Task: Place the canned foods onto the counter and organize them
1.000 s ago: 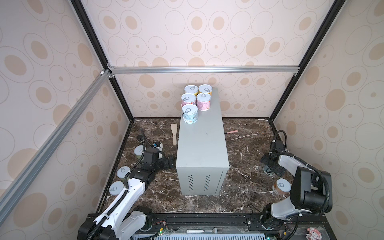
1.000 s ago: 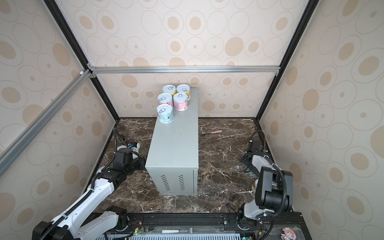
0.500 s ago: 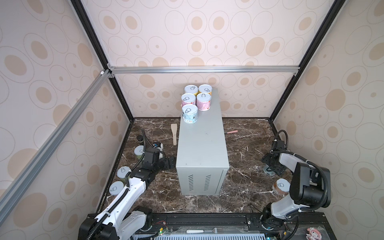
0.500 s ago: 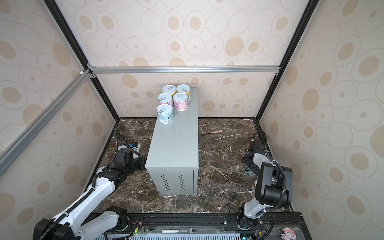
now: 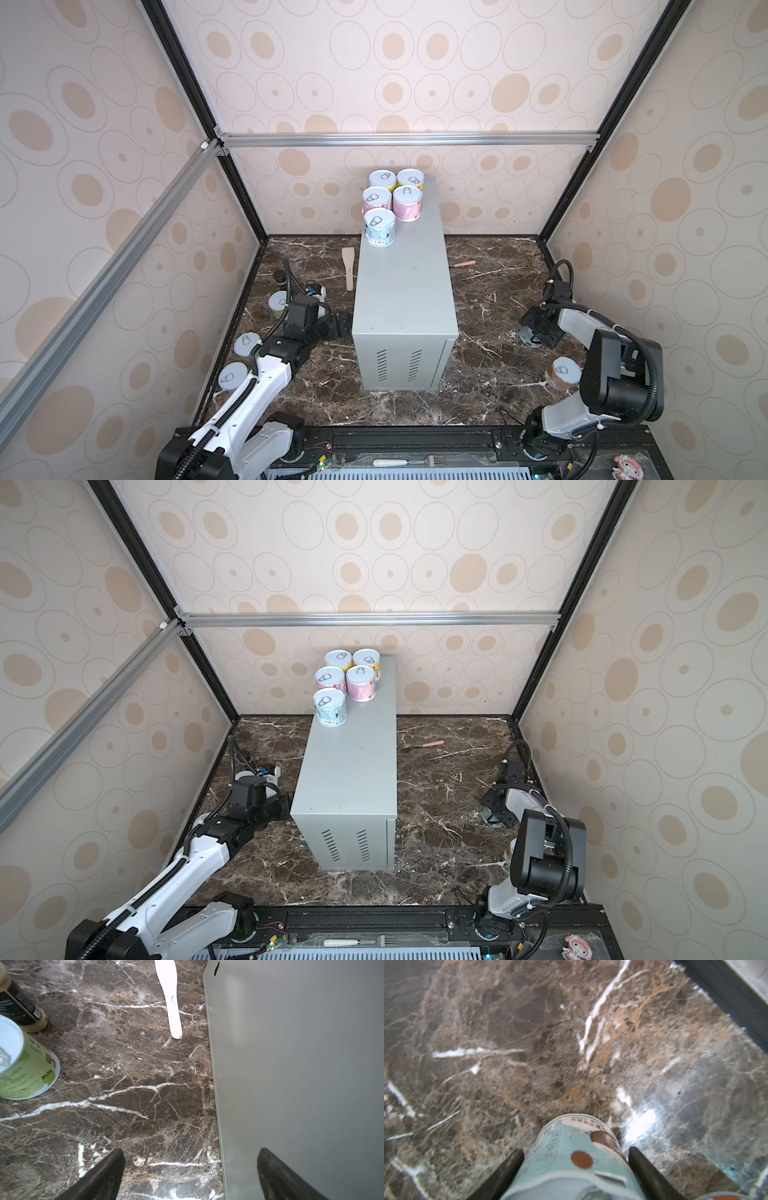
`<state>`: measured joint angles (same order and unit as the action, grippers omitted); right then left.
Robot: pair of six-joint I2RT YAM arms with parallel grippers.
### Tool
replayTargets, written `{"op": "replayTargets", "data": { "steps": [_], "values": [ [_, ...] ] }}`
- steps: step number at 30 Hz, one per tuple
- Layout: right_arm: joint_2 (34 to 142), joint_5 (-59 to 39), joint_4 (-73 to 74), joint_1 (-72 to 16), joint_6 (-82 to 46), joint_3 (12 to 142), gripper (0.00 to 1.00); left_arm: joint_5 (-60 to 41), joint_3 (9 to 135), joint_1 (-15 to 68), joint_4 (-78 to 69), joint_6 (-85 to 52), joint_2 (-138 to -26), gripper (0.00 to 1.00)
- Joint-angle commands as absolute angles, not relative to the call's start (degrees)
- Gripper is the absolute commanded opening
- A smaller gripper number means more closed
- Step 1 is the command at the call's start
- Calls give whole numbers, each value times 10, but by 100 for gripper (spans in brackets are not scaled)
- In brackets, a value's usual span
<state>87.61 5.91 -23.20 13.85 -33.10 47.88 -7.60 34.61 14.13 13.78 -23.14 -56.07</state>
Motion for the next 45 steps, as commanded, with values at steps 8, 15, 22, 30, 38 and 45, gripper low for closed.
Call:
{"op": "replayTargets", "data": {
  "steps": [8, 15, 22, 30, 38, 45],
  "values": [
    [770, 8, -272, 107, -298, 486, 58, -68, 354, 138, 136, -224, -521, 99],
    [689, -45, -312, 97, -281, 502, 57, -63, 354, 138, 136, -223, -501, 99],
    [620, -88, -365, 77, -261, 547, 55, -40, 376, 138, 151, -217, -496, 99],
    [561, -123, -390, 38, -260, 624, 55, -38, 437, 138, 177, -214, -488, 99],
    [593, -176, -486, -13, -221, 790, 56, -19, 522, 137, 221, -185, -503, 99],
    [664, -153, -600, -105, -168, 973, 56, -12, 545, 138, 230, -178, -519, 99]
  ]
}}
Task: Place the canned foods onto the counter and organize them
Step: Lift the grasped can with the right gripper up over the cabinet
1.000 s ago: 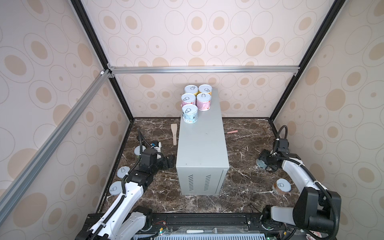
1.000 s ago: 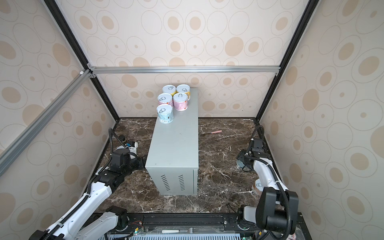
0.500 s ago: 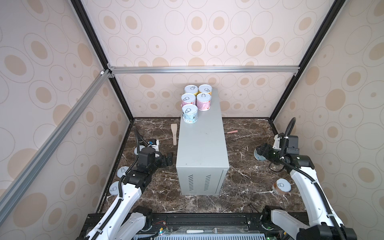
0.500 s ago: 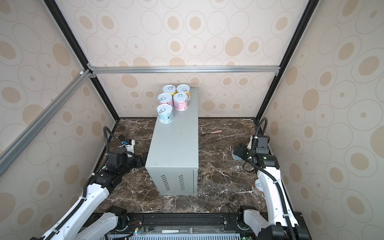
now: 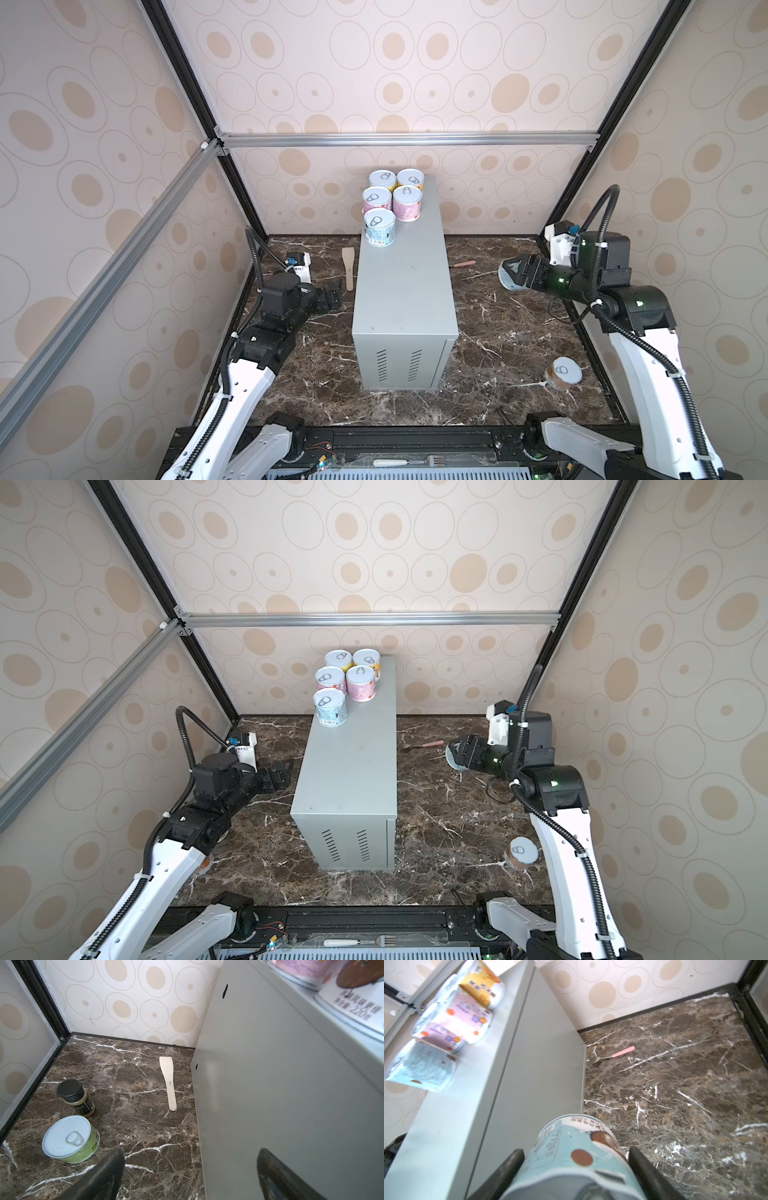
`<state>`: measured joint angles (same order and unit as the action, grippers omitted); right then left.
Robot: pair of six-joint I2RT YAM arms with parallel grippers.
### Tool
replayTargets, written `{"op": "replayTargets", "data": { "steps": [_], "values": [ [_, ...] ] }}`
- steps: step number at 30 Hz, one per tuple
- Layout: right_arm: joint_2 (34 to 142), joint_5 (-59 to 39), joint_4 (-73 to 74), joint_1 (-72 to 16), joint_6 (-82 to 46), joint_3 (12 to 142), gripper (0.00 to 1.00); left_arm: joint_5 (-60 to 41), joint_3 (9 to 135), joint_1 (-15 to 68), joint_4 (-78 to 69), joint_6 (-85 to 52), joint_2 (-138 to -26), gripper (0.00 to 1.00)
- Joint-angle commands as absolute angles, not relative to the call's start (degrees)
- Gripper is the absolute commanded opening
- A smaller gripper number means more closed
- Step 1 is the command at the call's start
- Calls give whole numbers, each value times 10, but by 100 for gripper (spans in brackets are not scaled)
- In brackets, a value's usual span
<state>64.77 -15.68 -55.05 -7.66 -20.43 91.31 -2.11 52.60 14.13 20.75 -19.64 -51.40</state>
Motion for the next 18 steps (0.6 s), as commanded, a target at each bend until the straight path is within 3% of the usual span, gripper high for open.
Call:
{"op": "replayTargets", "data": {
  "steps": [1, 18],
  "values": [
    [676, -142, -616, -122, -162, 1001, 57, -12, 543, 138, 230, -178, -520, 99],
    [932, -31, -832, -317, -98, 1443, 57, 20, 511, 139, 209, -168, -534, 99]
  ]
}}
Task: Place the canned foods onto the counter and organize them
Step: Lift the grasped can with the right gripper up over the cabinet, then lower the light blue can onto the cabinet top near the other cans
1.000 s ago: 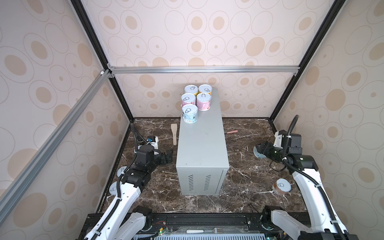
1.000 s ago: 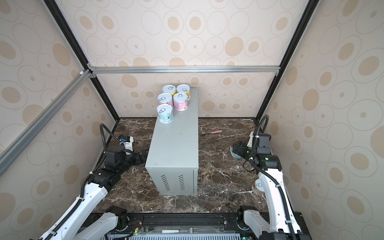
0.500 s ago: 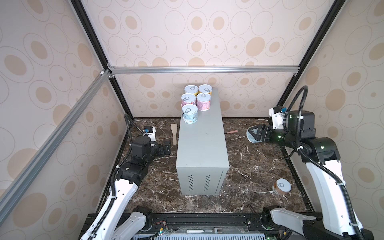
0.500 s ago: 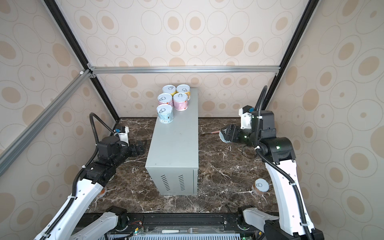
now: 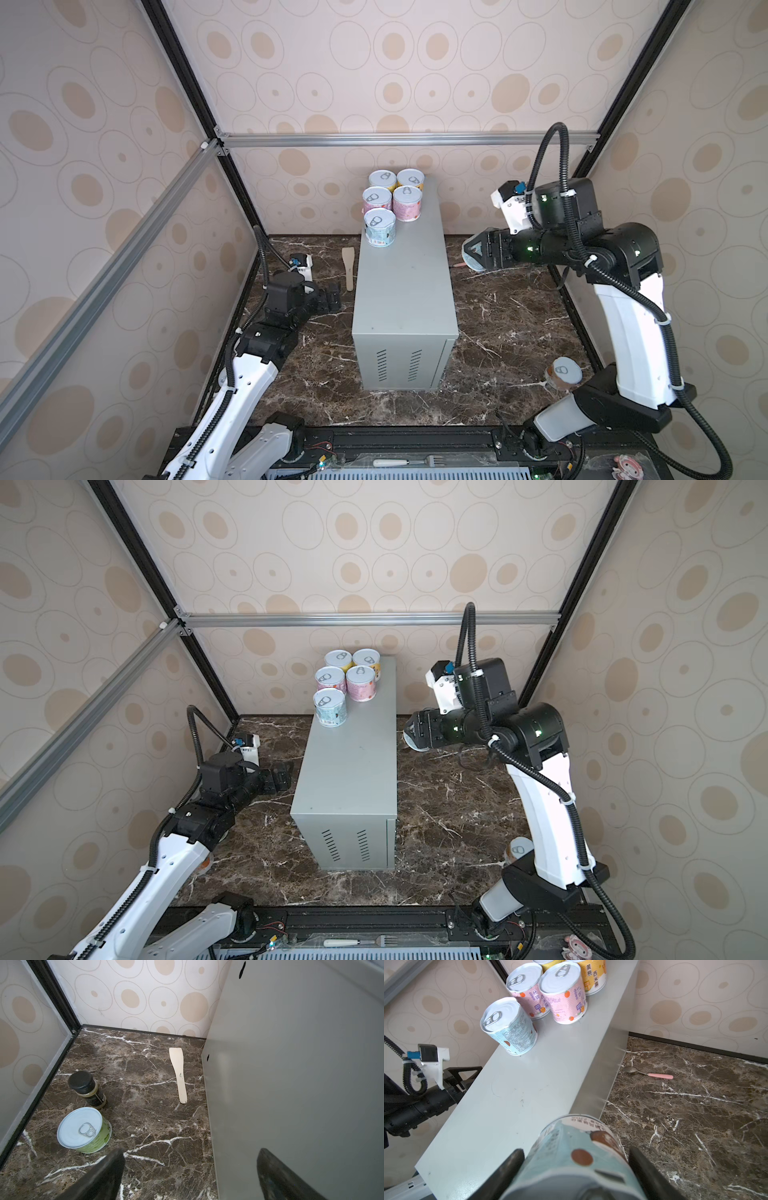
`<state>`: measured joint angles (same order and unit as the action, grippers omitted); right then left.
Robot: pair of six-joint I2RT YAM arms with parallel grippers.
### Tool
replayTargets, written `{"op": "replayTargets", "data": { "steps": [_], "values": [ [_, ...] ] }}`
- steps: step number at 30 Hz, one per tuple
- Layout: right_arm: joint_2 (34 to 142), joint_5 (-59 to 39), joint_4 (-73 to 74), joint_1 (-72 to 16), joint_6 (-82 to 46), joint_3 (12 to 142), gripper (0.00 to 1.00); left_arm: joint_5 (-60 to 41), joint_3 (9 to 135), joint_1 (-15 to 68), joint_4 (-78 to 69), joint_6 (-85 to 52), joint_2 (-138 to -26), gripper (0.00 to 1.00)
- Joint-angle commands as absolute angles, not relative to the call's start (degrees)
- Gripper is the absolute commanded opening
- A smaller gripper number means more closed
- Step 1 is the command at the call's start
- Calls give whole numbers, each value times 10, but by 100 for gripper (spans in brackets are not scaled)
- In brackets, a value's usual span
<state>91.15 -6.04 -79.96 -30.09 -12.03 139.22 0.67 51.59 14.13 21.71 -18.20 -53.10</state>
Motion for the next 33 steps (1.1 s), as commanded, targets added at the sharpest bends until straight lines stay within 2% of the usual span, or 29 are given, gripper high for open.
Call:
{"op": "replayTargets", "data": {
  "steps": [1, 11, 22, 28, 33],
  "values": [
    [947, -28, -837, -323, -95, 1457, 57, 21, 507, 139, 206, -169, -535, 99],
    [1024, -8, -831, -352, -77, 1498, 56, 20, 437, 139, 153, -181, -550, 99],
    [1088, 7, -831, -389, -63, 1531, 59, 14, 419, 139, 138, -177, -552, 99],
    [1117, 10, -813, -399, -66, 1538, 68, -10, 415, 137, 131, -185, -554, 99],
    [1133, 9, -790, -406, -67, 1536, 81, -14, 409, 138, 130, -188, -550, 99]
  ]
}}
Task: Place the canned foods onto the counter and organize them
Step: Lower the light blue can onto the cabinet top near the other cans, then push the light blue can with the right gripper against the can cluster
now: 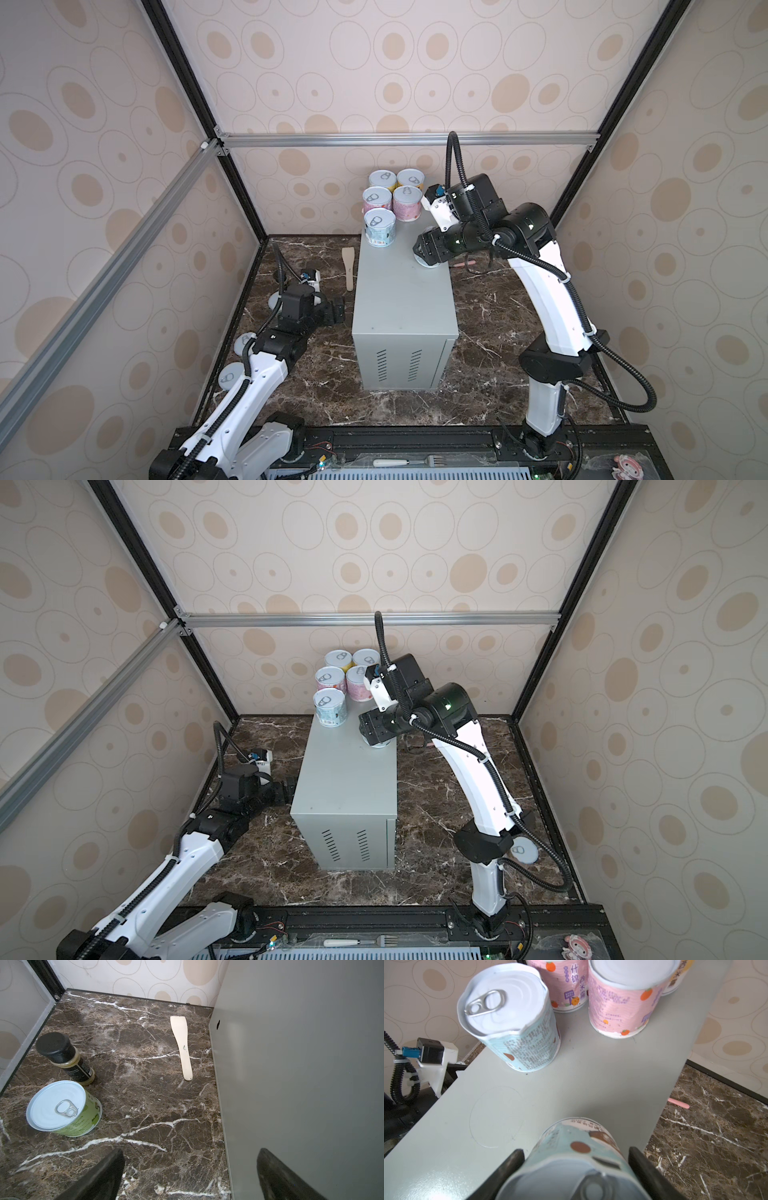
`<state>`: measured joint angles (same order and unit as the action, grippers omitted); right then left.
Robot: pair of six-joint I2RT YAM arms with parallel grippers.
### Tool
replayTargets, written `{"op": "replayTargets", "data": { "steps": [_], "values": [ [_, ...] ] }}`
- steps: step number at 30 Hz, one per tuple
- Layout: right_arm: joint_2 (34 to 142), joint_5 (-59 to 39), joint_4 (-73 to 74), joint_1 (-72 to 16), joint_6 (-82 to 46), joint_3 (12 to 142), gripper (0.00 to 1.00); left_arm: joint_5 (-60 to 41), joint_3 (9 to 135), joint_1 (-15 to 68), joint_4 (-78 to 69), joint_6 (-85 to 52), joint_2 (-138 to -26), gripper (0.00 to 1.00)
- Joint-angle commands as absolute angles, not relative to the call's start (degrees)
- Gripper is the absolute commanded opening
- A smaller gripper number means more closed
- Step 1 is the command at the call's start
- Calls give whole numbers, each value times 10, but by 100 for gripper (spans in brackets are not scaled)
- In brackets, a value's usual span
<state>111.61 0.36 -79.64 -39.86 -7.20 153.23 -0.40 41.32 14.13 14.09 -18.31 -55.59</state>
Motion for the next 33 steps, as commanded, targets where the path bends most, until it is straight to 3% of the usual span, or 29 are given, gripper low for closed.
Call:
{"op": "replayTargets", "data": {
  "steps": [1, 12, 28, 33],
  "values": [
    [1135, 9, -788, -407, -68, 1535, 84, -13, 408, 138, 131, -187, -549, 99],
    [1121, 21, -754, -418, -64, 1530, 100, -11, 405, 137, 132, -187, -545, 99],
    [949, 40, -650, -424, -58, 1360, 100, 0, 402, 138, 135, -189, -539, 99],
    [858, 34, -582, -424, -65, 1215, 81, 0, 398, 137, 130, -189, -533, 99]
  ]
}}
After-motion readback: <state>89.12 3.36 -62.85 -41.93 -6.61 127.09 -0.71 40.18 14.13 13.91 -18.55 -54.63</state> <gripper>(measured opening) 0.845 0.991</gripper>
